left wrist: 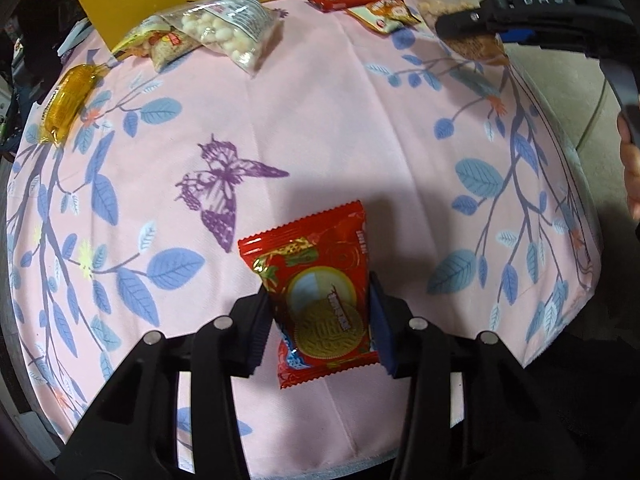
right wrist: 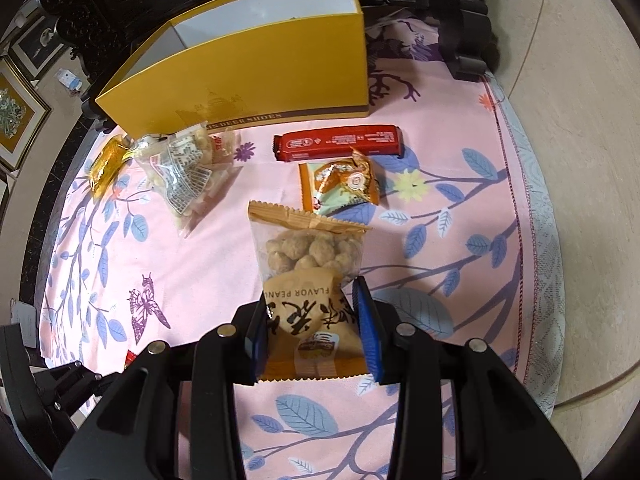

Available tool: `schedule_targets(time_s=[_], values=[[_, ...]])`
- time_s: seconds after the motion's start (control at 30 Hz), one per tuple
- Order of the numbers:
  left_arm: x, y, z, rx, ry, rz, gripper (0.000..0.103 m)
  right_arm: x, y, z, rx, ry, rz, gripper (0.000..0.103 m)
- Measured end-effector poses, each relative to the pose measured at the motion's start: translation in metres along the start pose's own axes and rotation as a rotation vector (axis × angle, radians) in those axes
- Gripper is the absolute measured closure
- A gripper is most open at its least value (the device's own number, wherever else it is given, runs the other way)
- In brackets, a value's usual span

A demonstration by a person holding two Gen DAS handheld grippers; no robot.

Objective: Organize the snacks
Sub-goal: 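Carry the peanut bag and red cake bag into the yellow box and release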

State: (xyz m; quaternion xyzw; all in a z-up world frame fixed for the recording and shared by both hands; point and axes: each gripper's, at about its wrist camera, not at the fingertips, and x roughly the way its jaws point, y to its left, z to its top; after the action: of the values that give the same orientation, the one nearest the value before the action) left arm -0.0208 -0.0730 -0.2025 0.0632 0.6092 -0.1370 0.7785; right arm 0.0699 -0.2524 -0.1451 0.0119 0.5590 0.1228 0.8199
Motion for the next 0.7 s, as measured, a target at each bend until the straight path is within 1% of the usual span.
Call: schedule_targets(time_s=[0.27, 0.47, 0.7], values=[[-0.014, 0.011, 0.017, -0.026, -0.035, -0.004, 0.059, -0.003, 0.007, 0.009, -0.014, 0.000, 0.003, 0.064], [-0.030, 0.025, 0.038, -0.066, -0.070, 0.009, 0.059, -0.008, 0.012, 0.020, -0.015, -0.017, 0.020, 0.064], [-0.052, 0.053, 0.088, -0.113, -0.145, 0.033, 0.059, -0.011, 0.025, 0.040, -0.021, -0.037, 0.044, 0.064]])
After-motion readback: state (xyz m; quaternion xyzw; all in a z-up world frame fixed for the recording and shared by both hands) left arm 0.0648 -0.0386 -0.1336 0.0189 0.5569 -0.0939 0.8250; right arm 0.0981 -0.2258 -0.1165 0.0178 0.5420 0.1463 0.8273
